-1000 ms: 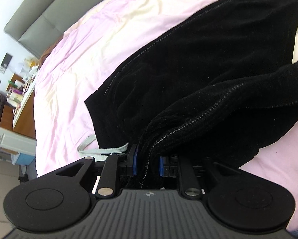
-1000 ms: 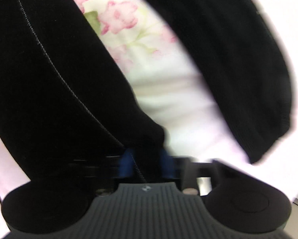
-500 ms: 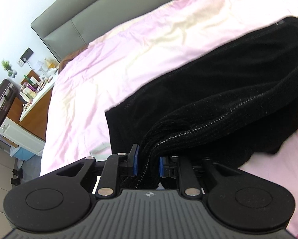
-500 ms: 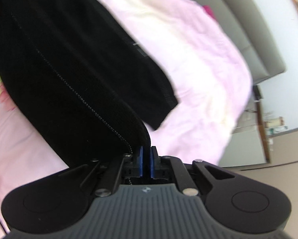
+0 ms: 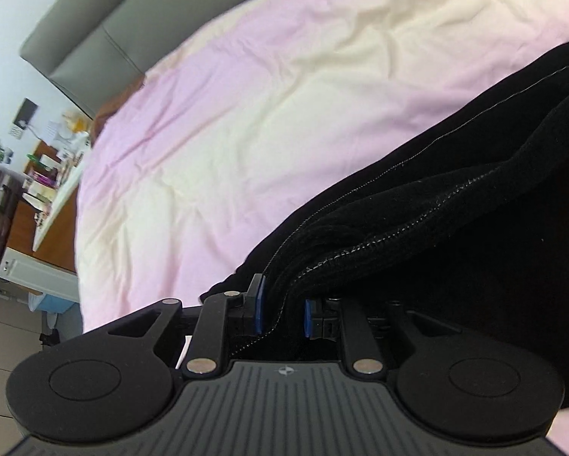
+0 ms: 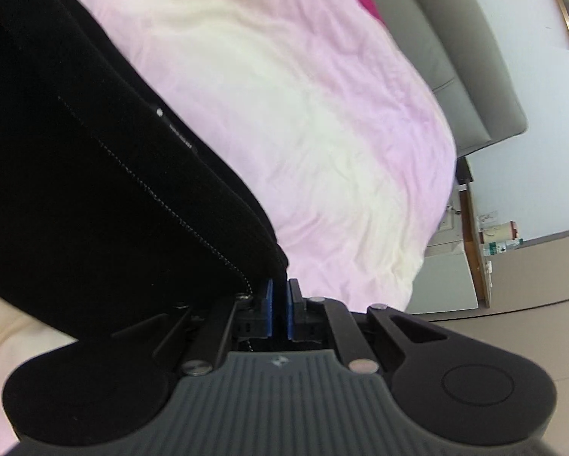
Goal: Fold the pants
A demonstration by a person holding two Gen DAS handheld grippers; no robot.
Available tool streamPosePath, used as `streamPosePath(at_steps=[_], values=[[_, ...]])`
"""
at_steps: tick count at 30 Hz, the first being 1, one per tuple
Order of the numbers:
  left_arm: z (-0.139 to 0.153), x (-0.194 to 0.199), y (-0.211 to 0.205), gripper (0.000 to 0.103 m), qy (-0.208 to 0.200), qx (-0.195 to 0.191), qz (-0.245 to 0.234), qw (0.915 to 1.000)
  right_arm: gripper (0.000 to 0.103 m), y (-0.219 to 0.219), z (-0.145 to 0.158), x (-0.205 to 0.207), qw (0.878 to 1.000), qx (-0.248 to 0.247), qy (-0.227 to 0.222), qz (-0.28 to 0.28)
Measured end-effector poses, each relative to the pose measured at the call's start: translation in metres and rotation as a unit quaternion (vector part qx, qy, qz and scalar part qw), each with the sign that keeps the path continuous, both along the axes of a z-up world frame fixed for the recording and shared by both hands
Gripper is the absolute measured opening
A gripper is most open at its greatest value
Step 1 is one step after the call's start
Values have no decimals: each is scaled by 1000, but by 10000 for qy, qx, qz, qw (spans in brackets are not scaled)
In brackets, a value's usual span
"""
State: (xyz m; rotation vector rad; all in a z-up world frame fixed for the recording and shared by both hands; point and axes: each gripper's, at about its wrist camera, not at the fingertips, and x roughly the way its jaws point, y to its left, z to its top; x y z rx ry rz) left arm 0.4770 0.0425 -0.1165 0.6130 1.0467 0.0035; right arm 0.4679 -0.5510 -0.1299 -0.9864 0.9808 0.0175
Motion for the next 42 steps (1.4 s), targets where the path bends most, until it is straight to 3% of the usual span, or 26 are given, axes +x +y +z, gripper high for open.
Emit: streamPosePath(at_steps=[3,6,10,13,17,22,27,28,30,32,38,42], values=[[-26,22,-2,22,248,43,-18,9997,0,7,-30,19,9996,-98,253,-19],[-30,27,4,22,215,-122,79,9997,0,8,-49,31,9992,-183,362,7],[-6,17,8,21,1,-288,-9,9996,0,7,-42,40,9997,-81,231,76],[-3,31,8,21,-8,-307,-4,9995,0,1,-35,54,9996,6,274,43],[-25,66,3,22,-8,-262,248,9993,0,3,-52,83,9991,159,181,-358],[-54,81,2,23,87,-240,402,9989,0,17,-87,103,9984,-177,175,-501],[-55,76,4,39,183,-126,189,9996,7,18,-93,107,9979,-182,151,-610],[-50,76,7,43,187,-209,204,9994,7,19,-91,107,9979,-162,124,-622],[-34,73,14,73,35,-497,240,9985,31,18,-83,105,9977,-144,7,-666],[-11,69,23,73,-149,-906,297,9953,50,17,-71,101,9971,24,-131,-749],[34,38,60,75,-469,-1498,575,9859,53,44,-40,67,9946,759,-299,-634],[38,6,112,75,-703,-2035,1208,9690,52,81,-29,33,9836,1681,-175,-629]])
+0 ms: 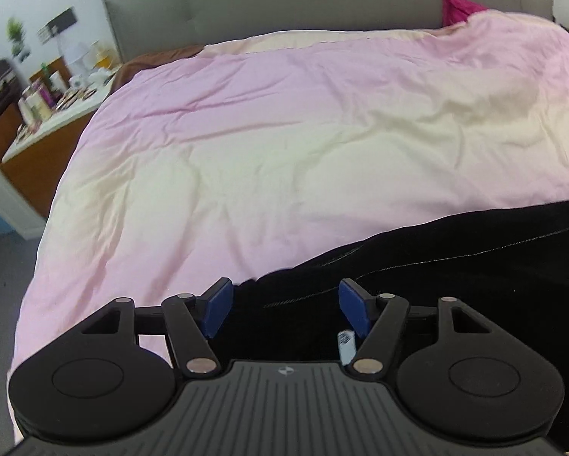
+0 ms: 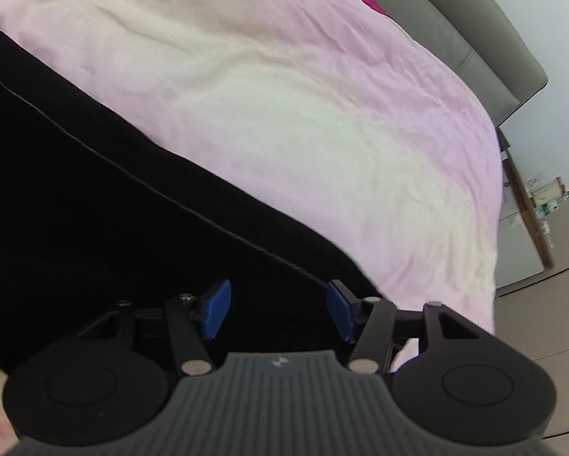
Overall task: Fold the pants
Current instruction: 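Open both grippers and release the stacked pant legs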
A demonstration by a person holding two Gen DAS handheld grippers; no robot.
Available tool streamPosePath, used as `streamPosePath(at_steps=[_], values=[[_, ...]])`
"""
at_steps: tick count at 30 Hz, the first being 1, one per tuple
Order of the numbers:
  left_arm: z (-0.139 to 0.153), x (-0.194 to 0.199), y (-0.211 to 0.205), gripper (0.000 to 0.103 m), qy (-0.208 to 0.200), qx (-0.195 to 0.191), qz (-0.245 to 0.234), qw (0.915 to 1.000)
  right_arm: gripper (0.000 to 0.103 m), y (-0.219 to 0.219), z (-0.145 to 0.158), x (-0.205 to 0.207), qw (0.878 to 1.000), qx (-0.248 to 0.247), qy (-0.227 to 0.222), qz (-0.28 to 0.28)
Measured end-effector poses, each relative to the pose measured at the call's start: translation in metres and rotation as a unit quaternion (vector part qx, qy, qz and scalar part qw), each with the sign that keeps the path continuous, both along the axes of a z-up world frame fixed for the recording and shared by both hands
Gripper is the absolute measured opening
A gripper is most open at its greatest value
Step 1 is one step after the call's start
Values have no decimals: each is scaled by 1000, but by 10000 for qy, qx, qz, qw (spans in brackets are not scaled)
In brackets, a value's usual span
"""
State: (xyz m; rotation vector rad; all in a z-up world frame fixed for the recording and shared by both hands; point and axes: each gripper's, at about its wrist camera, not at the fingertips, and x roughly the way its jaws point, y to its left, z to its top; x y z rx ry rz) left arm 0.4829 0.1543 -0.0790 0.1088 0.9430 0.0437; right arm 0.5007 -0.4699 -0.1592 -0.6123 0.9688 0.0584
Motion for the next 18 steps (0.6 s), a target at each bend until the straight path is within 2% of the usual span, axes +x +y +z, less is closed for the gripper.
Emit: streamPosePath(at_steps=[2,5,7,9,10,11,13,14,15,18], values=[[-5,-14,24,76,-75,-186,278,9994,51,23,3,-18,9984,551,61,79],[-19,-27,55,79,-119,-674,590,9959,46,61,1,-39,9943,1029,172,217],[-31,-28,71,79,-163,-1190,858,9891,43,84,-2,-47,9915,1260,197,259],[-42,-27,85,79,-246,-1667,1043,9802,32,106,-6,-50,9893,1405,273,278],[-48,-22,87,78,-265,-1791,1144,9768,30,116,-9,-50,9890,1420,324,275],[-54,-18,90,72,-287,-1878,1229,9741,27,126,-13,-50,9890,1409,382,243],[-63,-8,91,54,-235,-1951,1229,9728,22,140,-23,-52,9902,1282,529,167],[-66,-4,90,39,-188,-1893,1240,9739,21,143,-28,-53,9908,1208,605,90],[-65,-3,87,24,-310,-1700,1246,9770,21,146,-33,-53,9905,1177,704,7],[-55,-1,77,21,-574,-1290,1043,9845,22,150,-46,-57,9908,1026,871,-123]])
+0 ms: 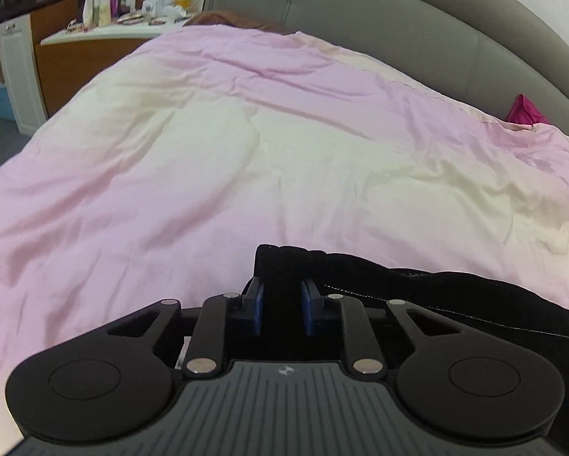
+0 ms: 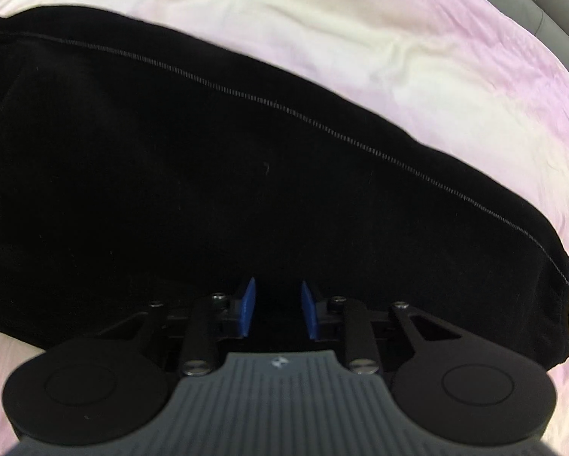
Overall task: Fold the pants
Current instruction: 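Open both grippers and release the stacked pant legs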
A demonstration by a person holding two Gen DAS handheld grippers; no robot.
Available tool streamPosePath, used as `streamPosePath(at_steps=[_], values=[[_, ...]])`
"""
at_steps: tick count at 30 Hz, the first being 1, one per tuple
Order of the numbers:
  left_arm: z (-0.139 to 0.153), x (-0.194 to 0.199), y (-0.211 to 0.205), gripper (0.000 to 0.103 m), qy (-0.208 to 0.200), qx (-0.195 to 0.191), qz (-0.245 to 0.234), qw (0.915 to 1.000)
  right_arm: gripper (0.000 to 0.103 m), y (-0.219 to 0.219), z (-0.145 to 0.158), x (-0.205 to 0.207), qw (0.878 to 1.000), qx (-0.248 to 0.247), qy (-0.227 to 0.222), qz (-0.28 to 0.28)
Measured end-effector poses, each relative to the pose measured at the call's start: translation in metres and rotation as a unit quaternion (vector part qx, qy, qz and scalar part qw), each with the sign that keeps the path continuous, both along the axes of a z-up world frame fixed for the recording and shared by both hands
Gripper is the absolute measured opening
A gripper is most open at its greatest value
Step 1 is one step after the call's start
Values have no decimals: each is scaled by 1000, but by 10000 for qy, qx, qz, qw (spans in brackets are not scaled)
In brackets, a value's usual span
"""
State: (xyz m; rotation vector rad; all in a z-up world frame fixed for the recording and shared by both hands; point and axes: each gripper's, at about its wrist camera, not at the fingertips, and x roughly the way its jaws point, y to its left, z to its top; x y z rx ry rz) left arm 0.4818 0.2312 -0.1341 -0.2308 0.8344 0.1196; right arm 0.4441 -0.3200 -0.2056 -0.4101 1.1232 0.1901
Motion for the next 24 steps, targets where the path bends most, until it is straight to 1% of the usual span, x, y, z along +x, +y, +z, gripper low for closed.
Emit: streamPosePath(at_steps=[2,3,6,8,9,10,11,12,13,14,15,17,18,21,23,24], values=[[-4,8,-6,21,50,392,-187,9990,22,2,-4,-3,9999,-100,34,34],[-9,12,-6,21,117,465,-201,9986,22,1,-6,-3,10000,-79,33,7],[-32,26,0,23,389,520,-109,9978,22,-3,-11,-1,9997,82,59,-240],[-37,28,-1,26,442,559,-43,9974,22,-4,-15,-1,9994,123,51,-331],[-35,28,-3,29,463,631,-33,9969,22,-3,-15,-2,9993,117,39,-342],[-30,26,-7,31,467,770,-76,9959,22,-4,-12,-3,9993,123,27,-358],[-24,24,-10,37,454,900,-123,9948,22,-6,-8,-4,9992,127,11,-388],[-16,20,-13,37,408,1008,-213,9938,23,-9,-4,-7,9989,122,-46,-457],[-8,14,-17,39,342,1084,-315,9930,23,-16,2,-8,9982,117,-134,-579],[0,7,-20,43,281,1144,-381,9923,23,-25,8,-10,9968,140,-230,-748],[8,-1,-24,46,192,1210,-413,9916,23,-35,14,-14,9952,229,-313,-899],[23,-19,-38,47,37,1360,-480,9895,23,-53,26,-27,9919,492,-465,-1072],[29,-27,-47,47,-4,1374,-567,9889,23,-59,32,-34,9908,550,-543,-1110],[45,-59,-87,47,-138,1283,-1062,9859,24,-68,42,-62,9885,697,-705,-1145],[53,-82,-120,47,-242,1201,-1466,9816,24,-73,44,-80,9870,805,-777,-1156],[54,-95,-138,47,-251,1168,-1705,9781,24,-75,44,-89,9865,879,-807,-1124]])
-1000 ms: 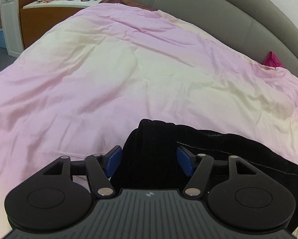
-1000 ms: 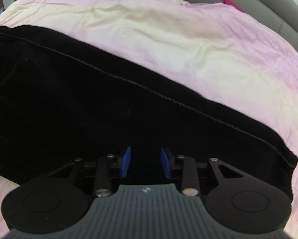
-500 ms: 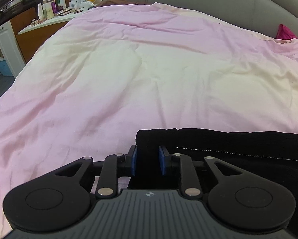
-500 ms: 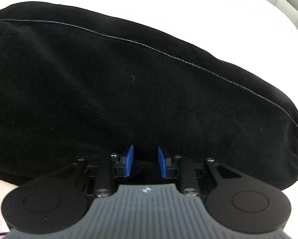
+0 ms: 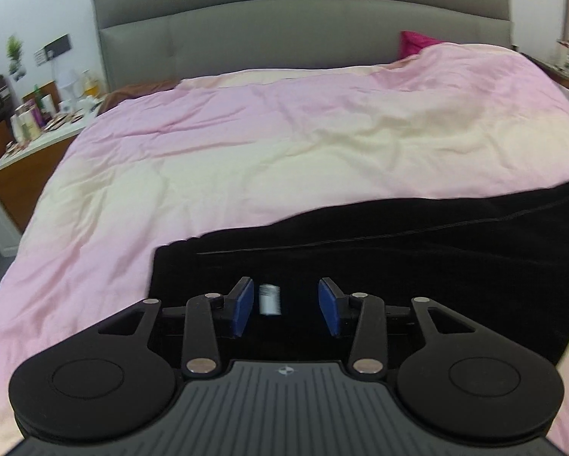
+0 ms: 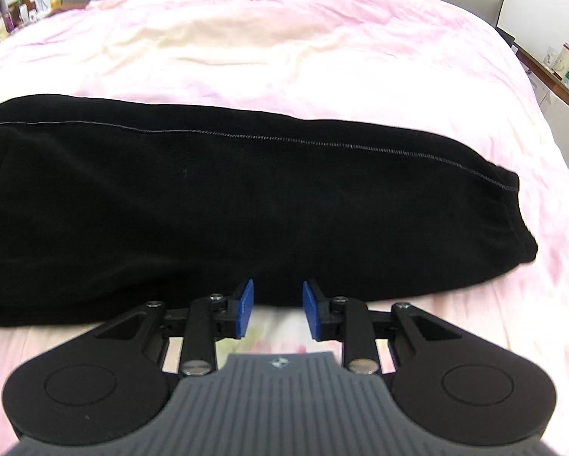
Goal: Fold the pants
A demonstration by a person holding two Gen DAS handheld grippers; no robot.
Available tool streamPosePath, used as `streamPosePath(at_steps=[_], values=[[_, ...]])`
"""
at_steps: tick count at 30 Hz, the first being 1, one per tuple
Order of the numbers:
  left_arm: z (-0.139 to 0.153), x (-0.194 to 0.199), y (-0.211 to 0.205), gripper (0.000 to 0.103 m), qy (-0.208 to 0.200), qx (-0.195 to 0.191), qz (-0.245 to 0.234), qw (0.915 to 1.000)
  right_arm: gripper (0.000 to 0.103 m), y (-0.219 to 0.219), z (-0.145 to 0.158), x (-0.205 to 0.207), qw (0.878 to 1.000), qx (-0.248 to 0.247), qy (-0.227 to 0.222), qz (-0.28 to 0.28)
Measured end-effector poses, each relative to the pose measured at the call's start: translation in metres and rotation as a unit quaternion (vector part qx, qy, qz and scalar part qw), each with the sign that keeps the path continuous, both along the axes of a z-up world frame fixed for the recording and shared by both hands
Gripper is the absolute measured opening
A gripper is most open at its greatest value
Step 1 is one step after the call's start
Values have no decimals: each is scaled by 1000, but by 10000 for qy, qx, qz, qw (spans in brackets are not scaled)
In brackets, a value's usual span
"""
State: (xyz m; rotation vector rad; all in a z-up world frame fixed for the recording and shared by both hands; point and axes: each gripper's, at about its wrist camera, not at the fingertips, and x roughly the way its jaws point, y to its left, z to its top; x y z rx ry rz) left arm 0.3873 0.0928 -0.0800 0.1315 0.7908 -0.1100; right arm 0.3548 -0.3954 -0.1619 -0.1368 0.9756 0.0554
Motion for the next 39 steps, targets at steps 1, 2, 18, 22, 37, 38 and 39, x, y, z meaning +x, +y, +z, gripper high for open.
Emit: streamPosePath(at_steps=[1,2,18,22,37,38,39], values=[[0,-11,-18,47,55,5,-204,9998,24,-1,-1,-8,10000,43,-27,63],[-3,-23,-38,47,94,33,-403,9991,24,-3,-2,-15,9999,42,-44,135],[-104,-85,-200,67,297,761,-2,9967,29,-6,-18,-91,9955,622,-317,642],[-113,-72,-214,19,211,1554,-28,9876,31,-5,-21,-98,9943,688,-354,738],[-126,-57,-170,17,866,1368,-553,9853,31,-92,-19,-63,9987,-304,-359,212],[-125,-56,-169,18,882,1334,-566,9855,32,-103,-18,-60,9983,-391,-408,136],[-124,-55,-169,17,894,1331,-571,9854,34,-113,-18,-56,9976,-488,-470,105]])
